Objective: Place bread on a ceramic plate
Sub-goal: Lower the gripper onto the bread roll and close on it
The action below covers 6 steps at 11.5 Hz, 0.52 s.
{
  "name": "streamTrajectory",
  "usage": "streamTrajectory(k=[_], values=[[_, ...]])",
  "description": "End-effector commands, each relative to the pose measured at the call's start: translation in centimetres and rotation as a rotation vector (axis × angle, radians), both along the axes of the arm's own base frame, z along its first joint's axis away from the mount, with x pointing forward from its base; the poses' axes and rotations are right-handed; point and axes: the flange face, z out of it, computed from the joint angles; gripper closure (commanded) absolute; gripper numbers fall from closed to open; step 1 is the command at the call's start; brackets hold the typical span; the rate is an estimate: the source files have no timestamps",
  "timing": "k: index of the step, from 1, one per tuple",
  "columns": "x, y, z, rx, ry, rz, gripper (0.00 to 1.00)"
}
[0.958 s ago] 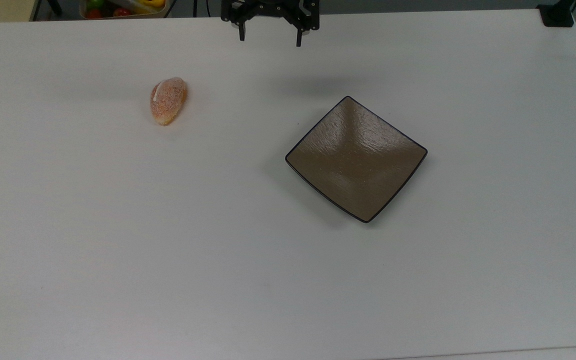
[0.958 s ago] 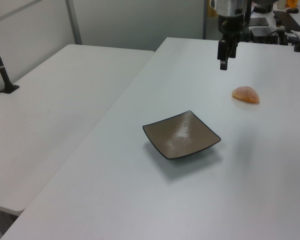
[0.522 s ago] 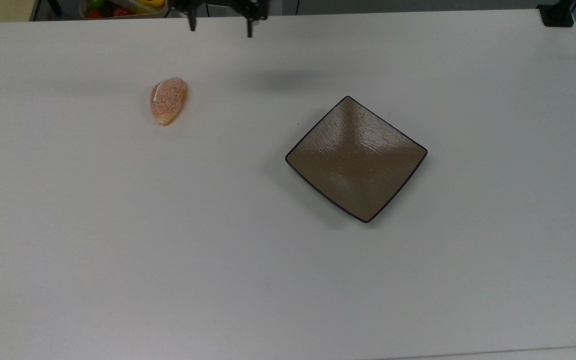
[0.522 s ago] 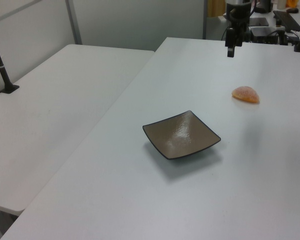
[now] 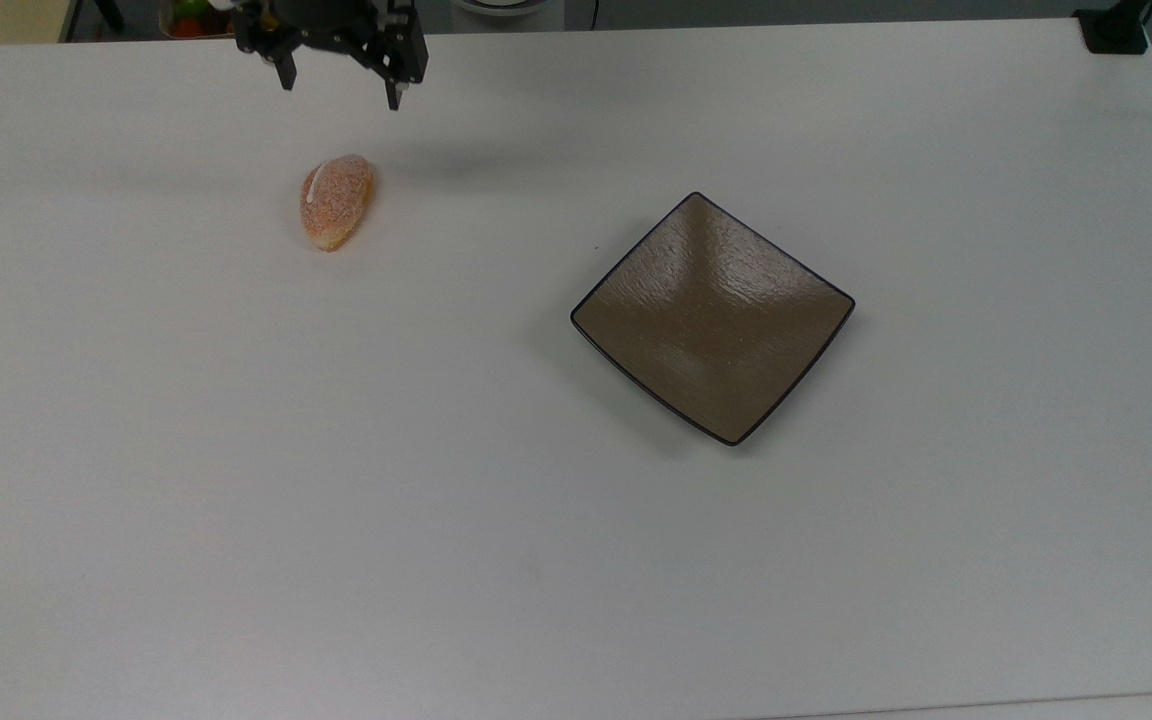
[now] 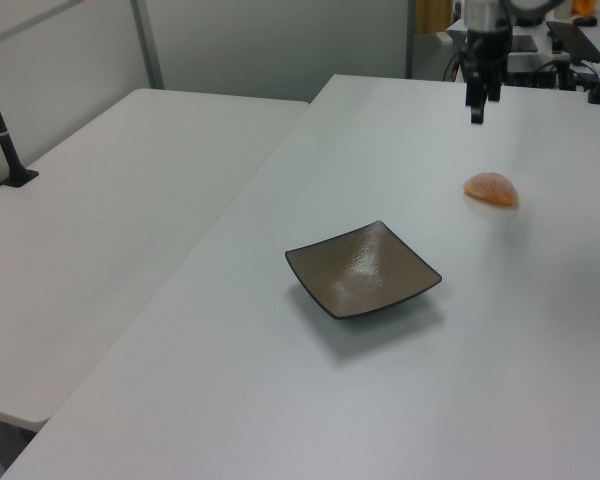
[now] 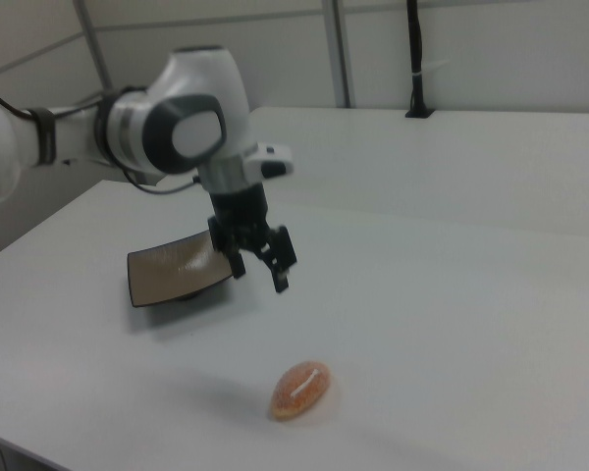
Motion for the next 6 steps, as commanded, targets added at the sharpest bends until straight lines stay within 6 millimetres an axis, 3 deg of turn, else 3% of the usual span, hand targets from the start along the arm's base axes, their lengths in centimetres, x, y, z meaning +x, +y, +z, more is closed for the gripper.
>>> streamTrajectory(k=[1,4,6], values=[[0.3,-2.3,-5.9,-0.035,0.057,0.0,0.0],[1.1,-3.7,-11.5,-0.097,0.149,0.023,0.0],[1.3,-4.0,-13.3,-0.109,0.176,0.032,0.0]])
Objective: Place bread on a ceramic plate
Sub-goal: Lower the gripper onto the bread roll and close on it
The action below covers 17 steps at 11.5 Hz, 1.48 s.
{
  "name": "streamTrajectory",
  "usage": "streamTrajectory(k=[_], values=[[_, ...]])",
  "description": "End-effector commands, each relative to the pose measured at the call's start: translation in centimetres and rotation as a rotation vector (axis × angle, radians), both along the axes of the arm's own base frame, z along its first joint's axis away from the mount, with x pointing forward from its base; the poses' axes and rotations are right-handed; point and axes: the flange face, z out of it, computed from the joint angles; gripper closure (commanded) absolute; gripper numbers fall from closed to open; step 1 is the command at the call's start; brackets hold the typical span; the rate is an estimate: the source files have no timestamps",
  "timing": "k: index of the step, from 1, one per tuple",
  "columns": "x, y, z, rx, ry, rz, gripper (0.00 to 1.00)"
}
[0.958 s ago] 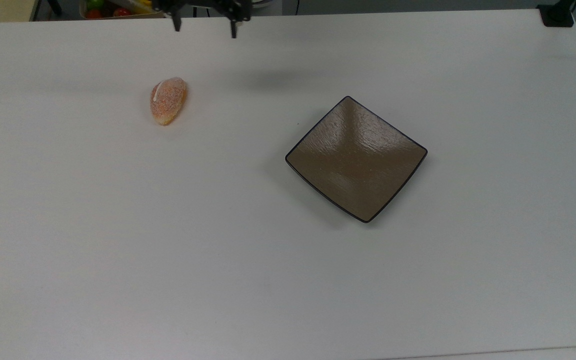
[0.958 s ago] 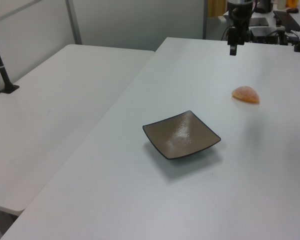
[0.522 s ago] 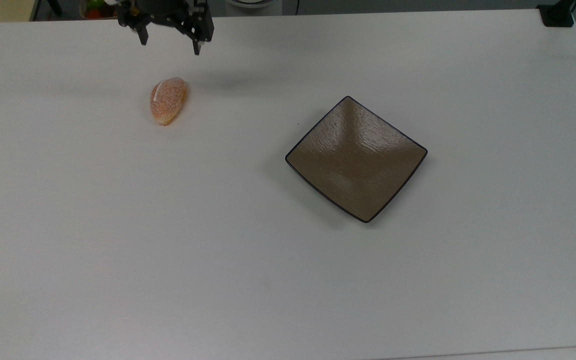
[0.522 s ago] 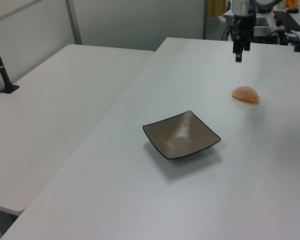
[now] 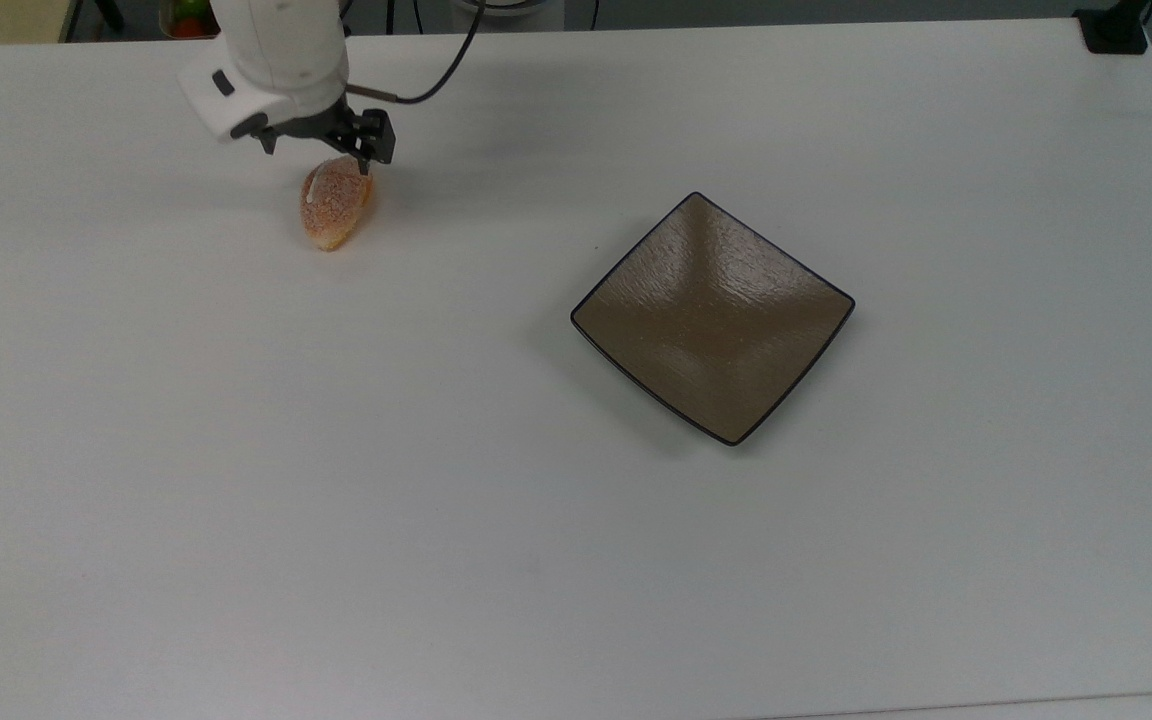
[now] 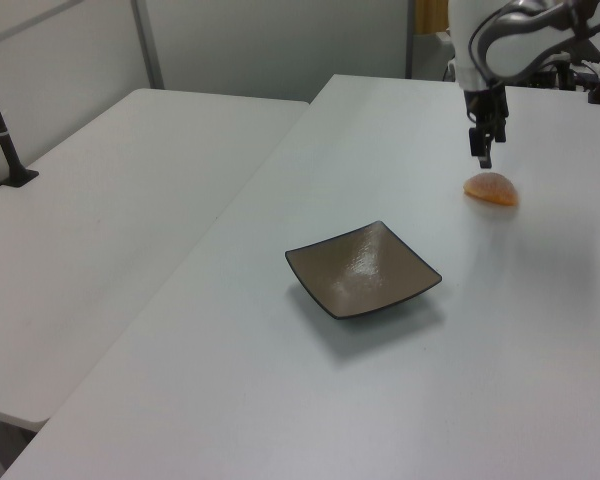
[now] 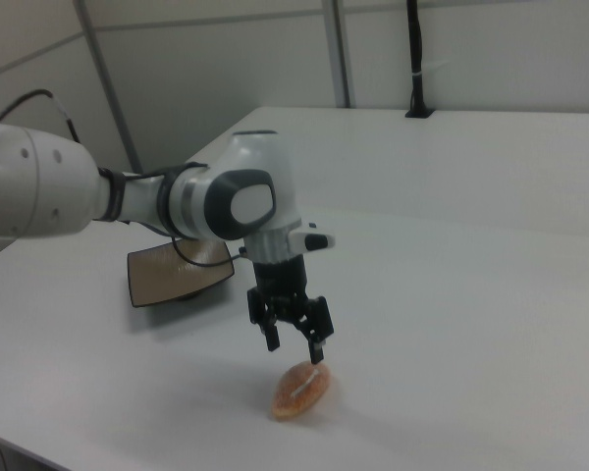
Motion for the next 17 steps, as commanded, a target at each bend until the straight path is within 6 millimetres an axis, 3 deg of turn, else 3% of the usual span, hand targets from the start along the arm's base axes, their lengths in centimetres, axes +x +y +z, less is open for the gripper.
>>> streamTrajectory(k=[1,7,8,9,10,11,15,17], values=[[0.4,-0.3,-2.6,-0.017,0.018,0.022,0.0],[0.2,-0.8,-6.1,-0.027,0.057,0.036,0.0],[0.0,-0.7,-6.4,-0.037,0.066,0.046,0.16],[-0.2,-0.7,-6.7,-0.038,0.072,0.049,0.47],[-0.3,-0.7,-6.8,-0.037,0.073,0.054,0.69],[-0.2,-0.8,-6.6,-0.036,0.071,0.057,0.8],[0.0,-0.7,-5.3,-0.038,0.053,0.055,0.83],[0.4,-0.6,-3.1,-0.037,0.009,0.048,0.83]])
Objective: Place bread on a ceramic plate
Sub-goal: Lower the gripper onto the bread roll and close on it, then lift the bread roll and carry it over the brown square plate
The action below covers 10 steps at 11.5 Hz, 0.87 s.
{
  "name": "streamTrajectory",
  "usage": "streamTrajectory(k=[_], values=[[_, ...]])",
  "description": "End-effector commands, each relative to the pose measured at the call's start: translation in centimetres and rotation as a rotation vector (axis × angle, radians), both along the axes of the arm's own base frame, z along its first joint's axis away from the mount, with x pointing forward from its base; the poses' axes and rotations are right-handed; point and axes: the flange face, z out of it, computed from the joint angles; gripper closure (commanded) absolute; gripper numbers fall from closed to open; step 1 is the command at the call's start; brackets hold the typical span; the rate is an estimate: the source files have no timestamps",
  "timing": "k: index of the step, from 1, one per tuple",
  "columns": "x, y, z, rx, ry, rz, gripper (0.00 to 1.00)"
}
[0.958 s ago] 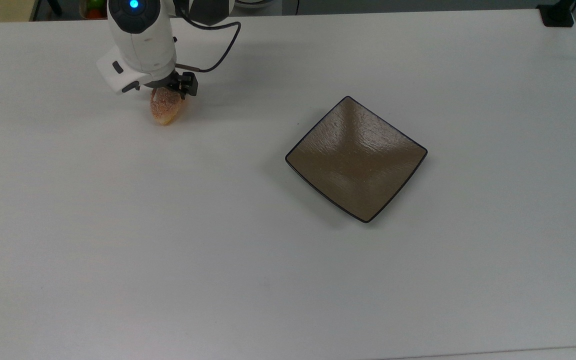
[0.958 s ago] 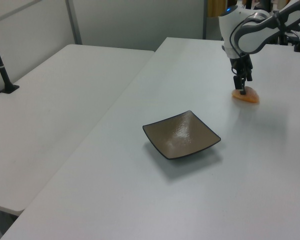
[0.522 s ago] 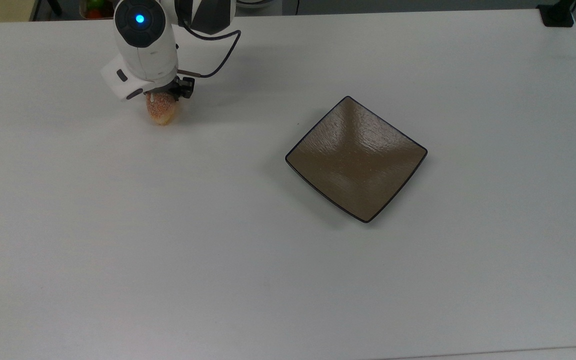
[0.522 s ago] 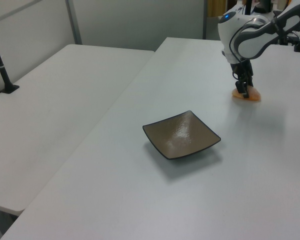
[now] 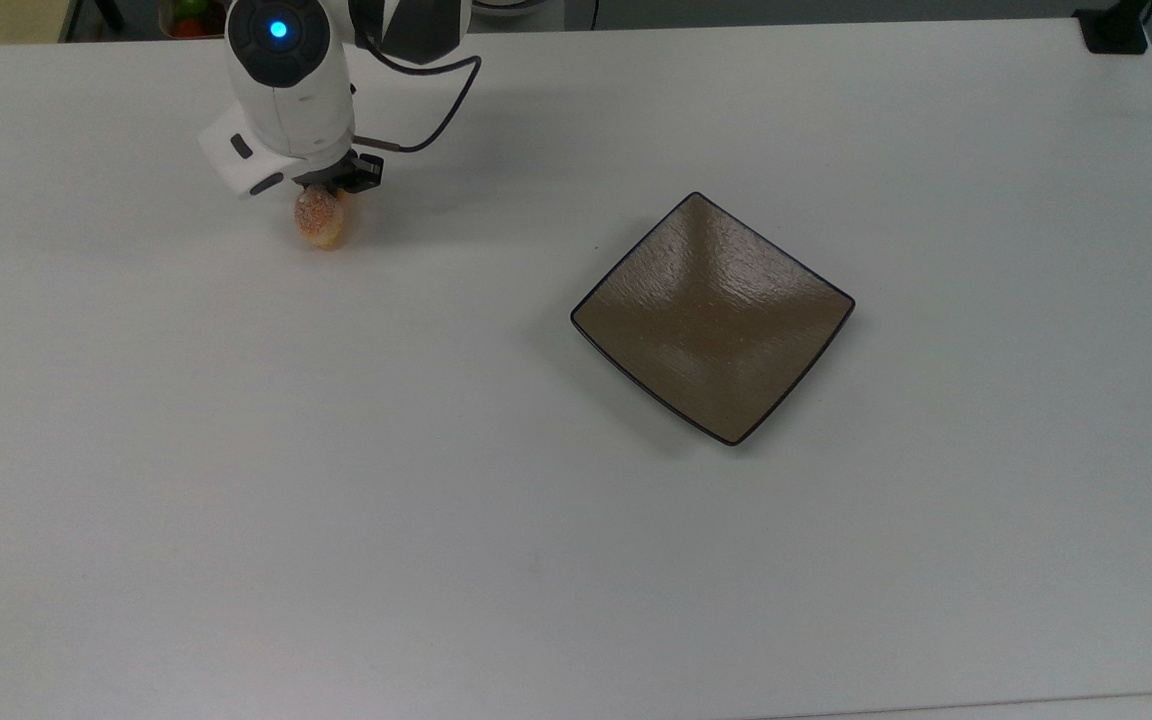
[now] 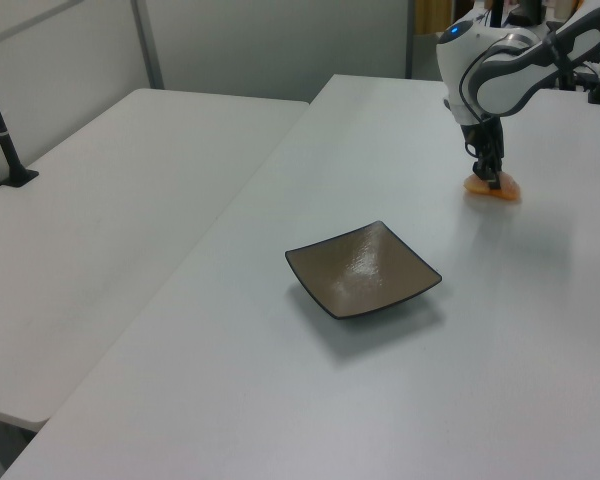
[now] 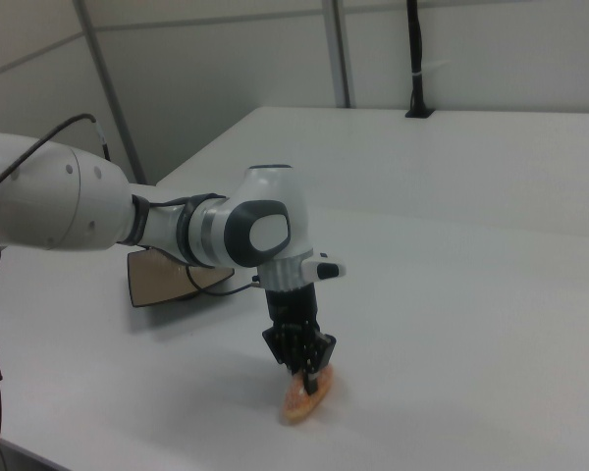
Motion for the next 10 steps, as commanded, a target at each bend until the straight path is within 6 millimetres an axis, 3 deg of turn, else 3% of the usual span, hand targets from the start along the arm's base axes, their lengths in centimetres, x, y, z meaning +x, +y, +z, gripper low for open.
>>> streamTrajectory(k=[1,5,7,10], values=[[0.6,0.5,3.9,-0.009,-0.092,0.013,0.83],[4.2,4.4,10.8,0.061,-0.267,-0.067,0.81],[5.7,8.0,13.4,0.103,-0.335,-0.094,0.81],[6.5,13.2,15.0,0.16,-0.378,-0.103,0.81]])
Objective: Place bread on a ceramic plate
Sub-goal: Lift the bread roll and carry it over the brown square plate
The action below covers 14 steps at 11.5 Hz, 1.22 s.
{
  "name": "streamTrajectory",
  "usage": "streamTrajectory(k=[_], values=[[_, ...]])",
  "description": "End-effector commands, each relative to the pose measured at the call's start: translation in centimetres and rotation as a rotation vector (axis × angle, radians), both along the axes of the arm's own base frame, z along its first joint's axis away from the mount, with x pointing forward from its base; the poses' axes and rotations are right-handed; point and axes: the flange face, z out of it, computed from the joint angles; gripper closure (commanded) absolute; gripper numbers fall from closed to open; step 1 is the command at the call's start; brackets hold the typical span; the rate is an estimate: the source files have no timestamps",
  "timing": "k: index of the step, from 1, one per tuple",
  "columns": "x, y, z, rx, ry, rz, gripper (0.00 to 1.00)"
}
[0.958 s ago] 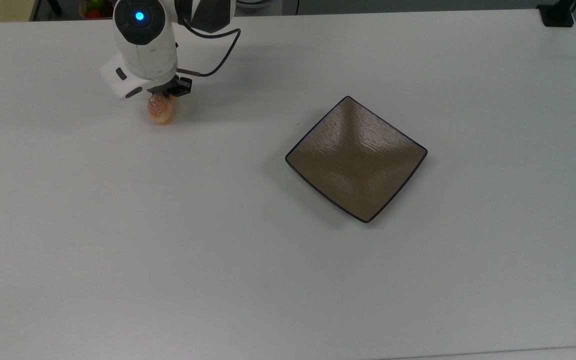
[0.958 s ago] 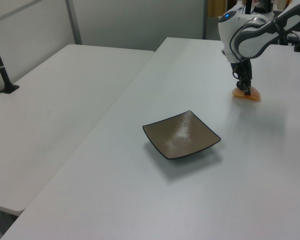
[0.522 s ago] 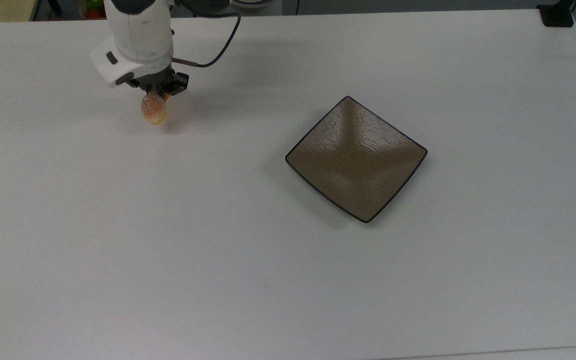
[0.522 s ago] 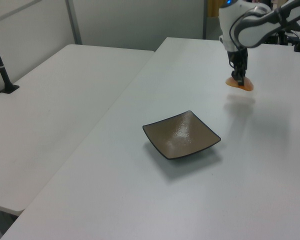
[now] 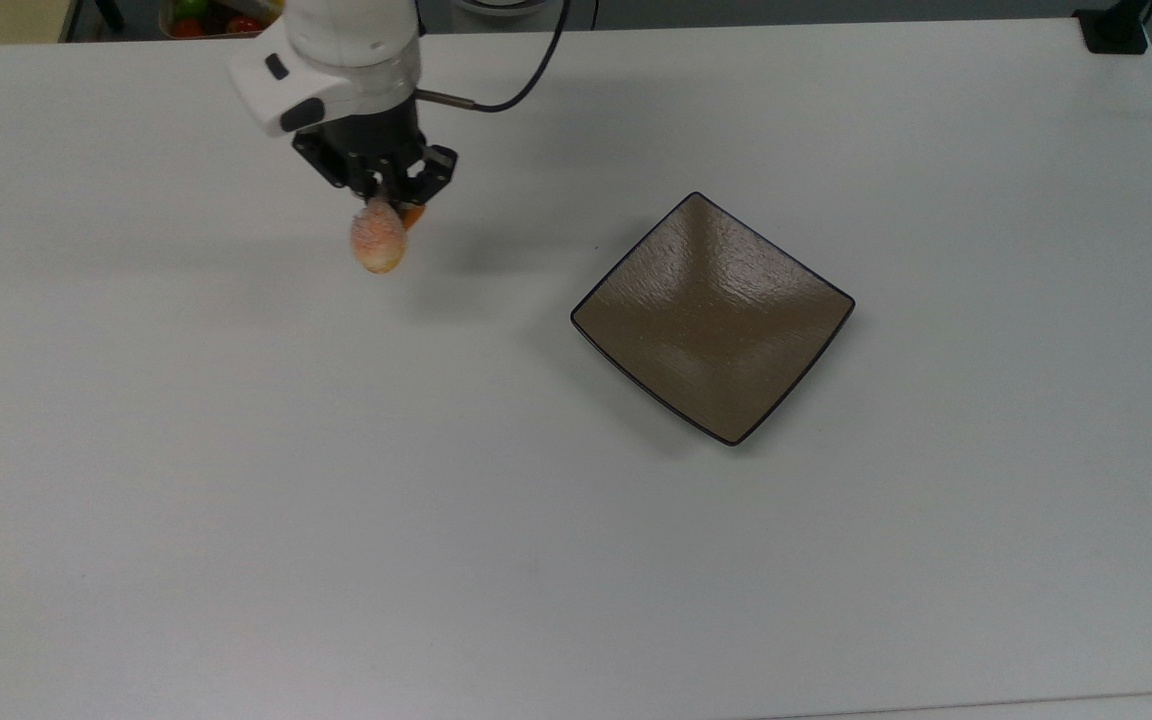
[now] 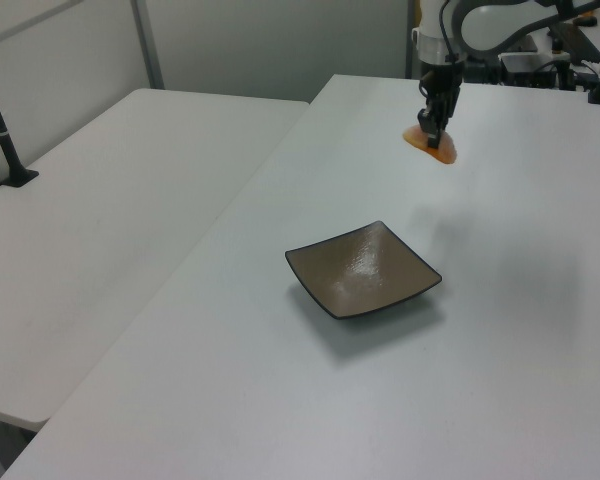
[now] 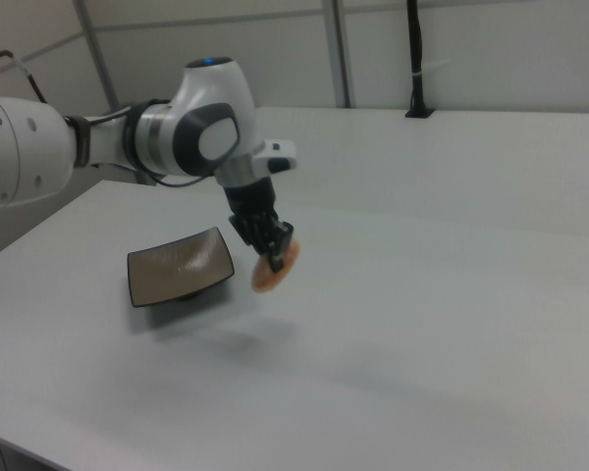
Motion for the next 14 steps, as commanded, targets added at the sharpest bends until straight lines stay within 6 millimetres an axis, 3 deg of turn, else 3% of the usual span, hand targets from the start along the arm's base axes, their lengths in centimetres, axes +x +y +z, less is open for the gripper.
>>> streamTrajectory(k=[1,9,11,12,14], values=[[0.9,5.7,1.2,0.043,-0.055,-0.018,0.81],[1.5,20.5,-4.6,0.112,-0.112,0.001,0.78],[1.1,23.4,-5.7,0.133,-0.122,0.003,0.74],[0.6,24.7,-6.3,0.136,-0.11,0.02,0.66],[0.0,26.6,-7.8,0.124,-0.091,0.028,0.0]])
